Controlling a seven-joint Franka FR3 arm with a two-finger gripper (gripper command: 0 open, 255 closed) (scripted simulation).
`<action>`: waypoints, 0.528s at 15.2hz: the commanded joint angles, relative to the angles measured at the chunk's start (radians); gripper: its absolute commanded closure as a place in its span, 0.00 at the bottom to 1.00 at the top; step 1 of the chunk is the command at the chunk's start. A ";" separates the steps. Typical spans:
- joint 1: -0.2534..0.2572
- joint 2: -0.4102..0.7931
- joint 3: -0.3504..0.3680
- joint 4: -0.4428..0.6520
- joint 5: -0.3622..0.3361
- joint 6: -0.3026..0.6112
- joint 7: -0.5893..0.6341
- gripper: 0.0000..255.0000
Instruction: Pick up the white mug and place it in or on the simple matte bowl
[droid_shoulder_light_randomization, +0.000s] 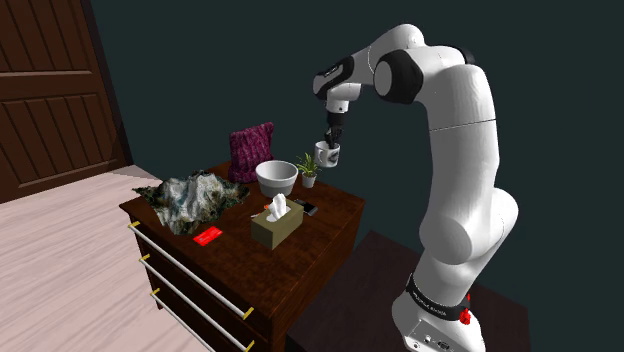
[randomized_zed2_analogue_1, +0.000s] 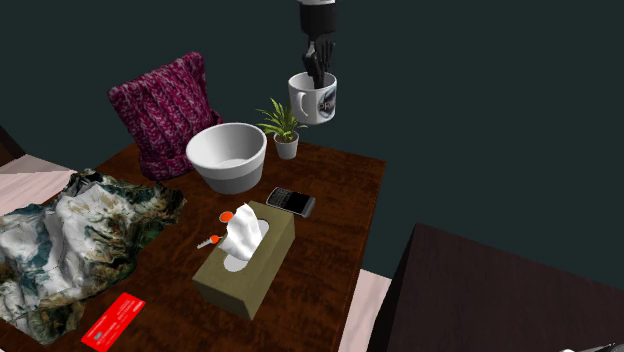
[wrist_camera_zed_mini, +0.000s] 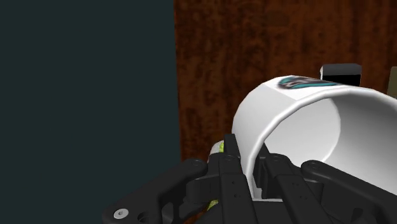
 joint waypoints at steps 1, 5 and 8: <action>0.000 -0.008 -0.002 0.014 -0.003 -0.022 0.002 1.00; 0.038 0.050 0.024 0.118 0.006 -0.065 0.075 1.00; 0.063 0.106 0.042 0.217 0.014 -0.107 0.129 1.00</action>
